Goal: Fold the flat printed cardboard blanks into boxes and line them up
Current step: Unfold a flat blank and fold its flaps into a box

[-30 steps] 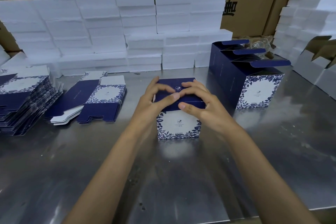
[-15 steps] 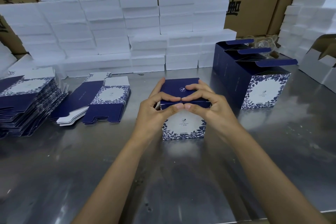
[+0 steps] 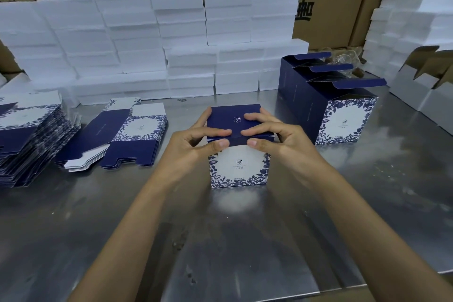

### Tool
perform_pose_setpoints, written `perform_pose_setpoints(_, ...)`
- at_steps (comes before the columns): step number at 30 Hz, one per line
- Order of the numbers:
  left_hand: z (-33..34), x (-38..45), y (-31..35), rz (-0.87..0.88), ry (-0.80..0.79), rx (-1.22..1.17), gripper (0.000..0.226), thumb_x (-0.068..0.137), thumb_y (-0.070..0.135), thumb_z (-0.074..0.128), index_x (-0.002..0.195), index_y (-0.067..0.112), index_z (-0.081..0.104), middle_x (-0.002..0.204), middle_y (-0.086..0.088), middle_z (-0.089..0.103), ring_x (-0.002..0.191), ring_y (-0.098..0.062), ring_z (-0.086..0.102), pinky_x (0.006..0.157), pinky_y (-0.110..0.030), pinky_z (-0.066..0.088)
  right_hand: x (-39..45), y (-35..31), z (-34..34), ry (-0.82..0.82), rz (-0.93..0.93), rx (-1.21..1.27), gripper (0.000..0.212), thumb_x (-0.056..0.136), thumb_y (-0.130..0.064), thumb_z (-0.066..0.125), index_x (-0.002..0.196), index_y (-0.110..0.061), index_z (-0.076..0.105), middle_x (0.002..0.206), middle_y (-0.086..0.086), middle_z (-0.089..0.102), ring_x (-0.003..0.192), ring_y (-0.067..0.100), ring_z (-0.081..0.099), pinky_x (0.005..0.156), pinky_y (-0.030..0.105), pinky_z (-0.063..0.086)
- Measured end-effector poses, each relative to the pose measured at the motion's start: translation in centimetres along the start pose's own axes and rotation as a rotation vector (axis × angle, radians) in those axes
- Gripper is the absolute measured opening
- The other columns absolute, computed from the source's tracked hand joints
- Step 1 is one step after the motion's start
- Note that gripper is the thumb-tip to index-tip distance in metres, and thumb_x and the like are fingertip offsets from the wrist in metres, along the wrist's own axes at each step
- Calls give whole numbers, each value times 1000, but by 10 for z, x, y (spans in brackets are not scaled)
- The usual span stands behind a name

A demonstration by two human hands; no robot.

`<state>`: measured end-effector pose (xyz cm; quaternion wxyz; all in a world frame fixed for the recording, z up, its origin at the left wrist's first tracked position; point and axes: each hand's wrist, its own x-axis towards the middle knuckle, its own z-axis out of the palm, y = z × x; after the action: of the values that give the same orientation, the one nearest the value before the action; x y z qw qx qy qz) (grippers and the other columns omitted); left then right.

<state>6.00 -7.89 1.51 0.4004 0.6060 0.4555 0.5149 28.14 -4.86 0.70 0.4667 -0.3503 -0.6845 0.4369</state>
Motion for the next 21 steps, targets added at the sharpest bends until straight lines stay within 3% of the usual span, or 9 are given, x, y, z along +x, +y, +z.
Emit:
perform_pose_setpoints(3, 0, -4, 0, 5, 50, -4, 23, 79, 5, 79, 97, 19, 80, 144, 4, 52, 138, 15, 31, 115, -29, 38, -5, 0, -5, 56, 7, 45, 22, 85, -1, 77, 100, -15, 81, 133, -8, 66, 140, -3, 42, 106, 18, 43)
perform_pose_setpoints(6, 4, -5, -1, 22, 84, -15, 19, 81, 2, 77, 96, 13, 79, 119, -1, 72, 138, 10, 36, 114, -29, 39, -10, -1, 0, 149, -4, 78, 23, 84, 6, 74, 96, -14, 80, 126, -3, 70, 136, 5, 51, 110, 34, 47)
perform_pose_setpoints(9, 4, -6, 0, 9, 64, -40, 22, 83, -1, 74, 102, 10, 77, 105, -5, 77, 136, 8, 41, 111, -22, 39, -12, -4, 3, 165, 12, 97, 25, 86, 8, 72, 98, -12, 79, 128, 2, 69, 127, 12, 60, 103, 31, 53)
perform_pose_setpoints(11, 3, -6, 2, 6, 39, -29, 25, 85, -1, 71, 106, 11, 76, 106, -2, 76, 134, 11, 41, 107, -15, 39, -15, -6, 2, 176, 23, 134, 23, 88, 9, 69, 104, -5, 77, 132, 6, 67, 115, 7, 67, 96, 30, 56)
perform_pose_setpoints(14, 5, -7, 2, 34, 30, 17, 27, 88, -2, 69, 111, 11, 74, 109, -7, 74, 122, 23, 43, 92, -2, 39, -20, -5, 0, 223, 13, 118, 25, 90, 9, 67, 108, -6, 76, 132, 8, 67, 112, -2, 66, 94, 25, 56)
perform_pose_setpoints(17, 11, -3, -1, 77, 32, 62, 29, 90, 0, 69, 110, 20, 74, 116, -4, 71, 115, 28, 45, 88, -2, 41, -17, -3, 1, 377, -89, -216, 24, 91, 3, 69, 100, -17, 80, 123, 0, 72, 108, 2, 67, 94, 27, 54)
perform_pose_setpoints(19, 23, 6, -5, 87, 64, 107, 31, 91, 6, 69, 110, 31, 73, 123, 2, 69, 126, 19, 42, 101, -9, 40, -14, 0, 1, 483, -274, -688, 25, 88, 4, 70, 103, -13, 80, 115, 1, 75, 113, 19, 66, 97, 38, 52)
perform_pose_setpoints(21, 40, 20, -11, 107, 124, 170, 31, 93, 11, 69, 112, 35, 71, 125, 4, 69, 136, 9, 38, 110, -16, 35, -12, 4, 4, 483, -392, -986, 34, 81, 9, 69, 113, -4, 76, 118, 9, 74, 116, 32, 64, 98, 44, 49)
